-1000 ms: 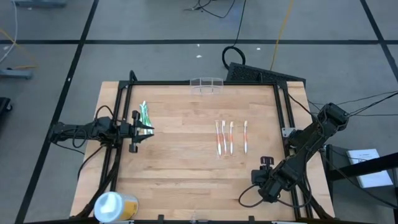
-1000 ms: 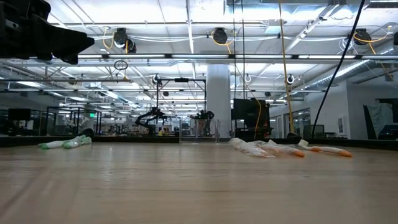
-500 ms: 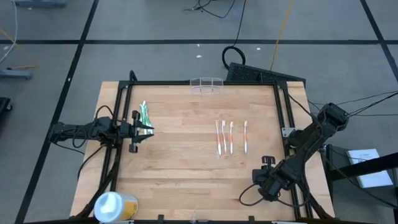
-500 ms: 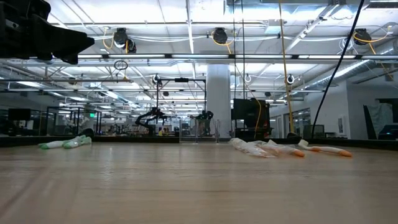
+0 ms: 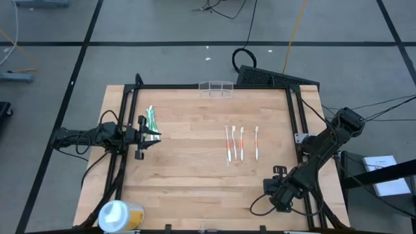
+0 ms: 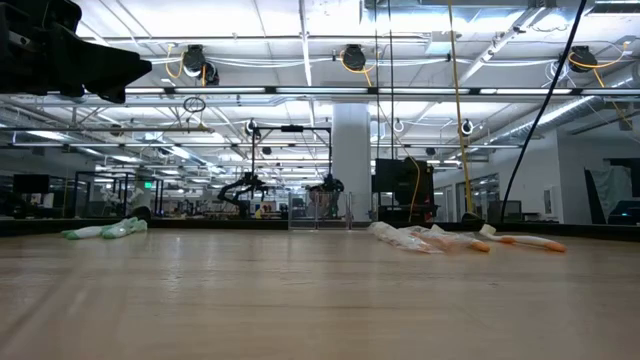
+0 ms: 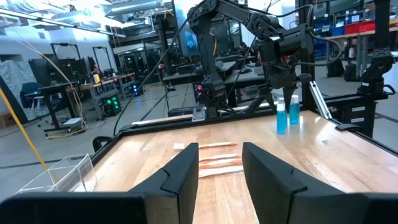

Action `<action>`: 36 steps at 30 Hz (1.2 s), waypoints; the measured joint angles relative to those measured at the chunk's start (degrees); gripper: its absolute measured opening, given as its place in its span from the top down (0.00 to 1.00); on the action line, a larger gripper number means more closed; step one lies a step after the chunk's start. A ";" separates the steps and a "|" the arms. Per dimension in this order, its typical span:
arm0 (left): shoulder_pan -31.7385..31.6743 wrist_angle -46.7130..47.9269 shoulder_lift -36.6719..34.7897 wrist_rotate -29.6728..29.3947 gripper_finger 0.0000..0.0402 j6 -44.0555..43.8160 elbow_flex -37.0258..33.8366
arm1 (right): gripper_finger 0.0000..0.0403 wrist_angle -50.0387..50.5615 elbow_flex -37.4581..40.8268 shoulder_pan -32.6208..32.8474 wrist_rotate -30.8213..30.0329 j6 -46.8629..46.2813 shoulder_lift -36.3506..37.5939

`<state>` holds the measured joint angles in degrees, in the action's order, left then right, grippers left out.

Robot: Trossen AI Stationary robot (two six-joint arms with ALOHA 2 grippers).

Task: Pick & Place toothbrushing station
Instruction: Put the blue mouthwash into the transparent organizer

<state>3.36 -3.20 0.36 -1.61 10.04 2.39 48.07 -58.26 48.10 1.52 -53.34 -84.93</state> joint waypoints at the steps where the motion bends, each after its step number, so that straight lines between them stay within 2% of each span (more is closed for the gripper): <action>1: -0.01 0.00 0.00 0.00 0.67 0.00 0.00 | 0.62 0.02 0.00 -0.08 0.00 0.02 0.00; 15: 0.00 0.00 0.00 0.00 0.67 0.00 0.00 | 0.62 0.13 0.00 -2.72 -0.17 2.22 0.00; 36: -0.01 0.00 0.00 0.00 0.67 0.00 0.00 | 0.62 0.13 0.00 -2.75 -0.17 3.15 0.15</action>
<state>3.35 -3.20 0.36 -1.61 10.04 2.39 48.21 -58.26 45.34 1.34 -50.19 -84.77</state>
